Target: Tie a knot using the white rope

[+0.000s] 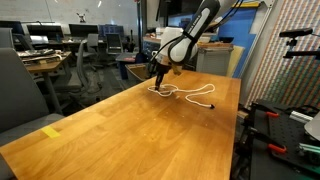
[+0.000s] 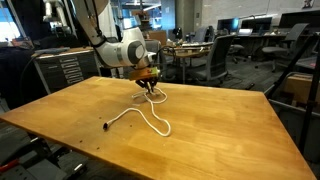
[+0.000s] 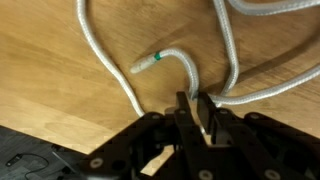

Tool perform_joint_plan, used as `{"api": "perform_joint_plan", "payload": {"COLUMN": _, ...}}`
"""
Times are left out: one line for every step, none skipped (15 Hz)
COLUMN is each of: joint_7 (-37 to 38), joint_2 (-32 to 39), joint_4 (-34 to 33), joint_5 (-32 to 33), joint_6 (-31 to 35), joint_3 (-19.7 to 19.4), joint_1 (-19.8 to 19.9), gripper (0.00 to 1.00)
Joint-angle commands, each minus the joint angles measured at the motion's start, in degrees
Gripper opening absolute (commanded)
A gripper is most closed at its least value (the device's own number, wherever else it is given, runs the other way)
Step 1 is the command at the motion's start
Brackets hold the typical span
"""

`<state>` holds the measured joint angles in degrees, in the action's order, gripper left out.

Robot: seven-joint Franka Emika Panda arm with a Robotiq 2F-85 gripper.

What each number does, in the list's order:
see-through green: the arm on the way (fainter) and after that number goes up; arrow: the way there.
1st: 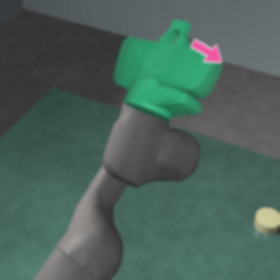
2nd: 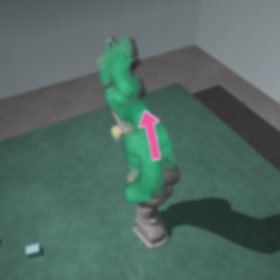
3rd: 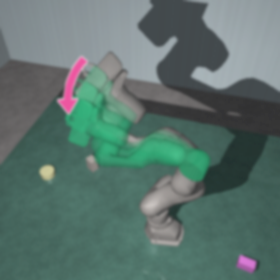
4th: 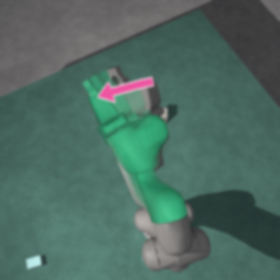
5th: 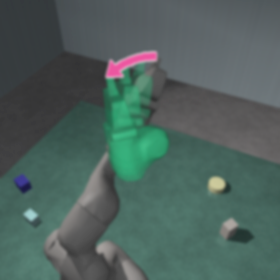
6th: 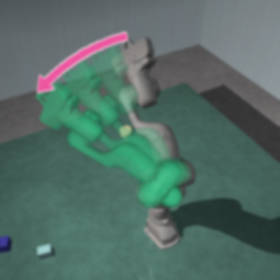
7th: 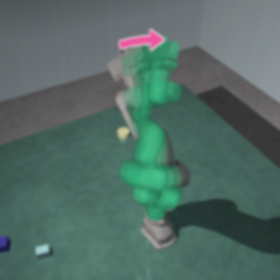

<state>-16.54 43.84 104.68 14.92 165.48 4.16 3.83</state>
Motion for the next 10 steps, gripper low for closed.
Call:
{"api": "perform_joint_plan", "payload": {"joint_7": -1.7, "joint_2": -5.1, "joint_4": 2.9, "joint_5": 2.3, "joint_6": -3.0, "joint_3": -2.4, "joint_1": -2.9, "gripper": 0.51}}
{"api": "perform_joint_plan", "payload": {"joint_7": -2.2, "joint_2": -7.5, "joint_4": 4.4, "joint_5": 2.7, "joint_6": -4.5, "joint_3": -2.4, "joint_1": -3.2, "gripper": 0.6}}
{"api": "perform_joint_plan", "payload": {"joint_7": -3.1, "joint_2": -9.3, "joint_4": 5.4, "joint_5": 3.0, "joint_6": -6.1, "joint_3": -2.0, "joint_1": -3.1, "gripper": 0.67}}
{"api": "perform_joint_plan", "payload": {"joint_7": -4.2, "joint_2": -11.1, "joint_4": 6.1, "joint_5": 2.7, "joint_6": -7.9, "joint_3": -1.0, "joint_1": -2.4, "gripper": 0.76}}
{"api": "perform_joint_plan", "payload": {"joint_7": -3.7, "joint_2": -12.9, "joint_4": 6.6, "joint_5": 3.7, "joint_6": -8.4, "joint_3": -2.5, "joint_1": -3.3, "gripper": 0.82}}
{"api": "perform_joint_plan", "payload": {"joint_7": -3.5, "joint_2": -14.3, "joint_4": 7.0, "joint_5": 4.5, "joint_6": -8.7, "joint_3": -3.5, "joint_1": -3.6, "gripper": 0.91}}
{"api": "perform_joint_plan", "payload": {"joint_7": -2.7, "joint_2": -15.3, "joint_4": 7.1, "joint_5": 5.5, "joint_6": -9.4, "joint_3": -5.0, "joint_1": -4.0, "gripper": 0.97}}
{"api": "perform_joint_plan", "payload": {"joint_7": -3.0, "joint_2": -16.1, "joint_4": 7.4, "joint_5": 5.7, "joint_6": -10.4, "joint_3": -5.4, "joint_1": -3.3, "gripper": 1.0}}
{"api": "perform_joint_plan", "payload": {"joint_7": -3.5, "joint_2": -16.6, "joint_4": 7.7, "joint_5": 5.1, "joint_6": -11.6, "joint_3": -5.6, "joint_1": -2.2, "gripper": 1.0}}
{"api": "perform_joint_plan", "payload": {"joint_7": -4.4, "joint_2": -16.8, "joint_4": 8.1, "joint_5": 3.6, "joint_6": -12.6, "joint_3": -5.3, "joint_1": -0.7, "gripper": 1.0}}
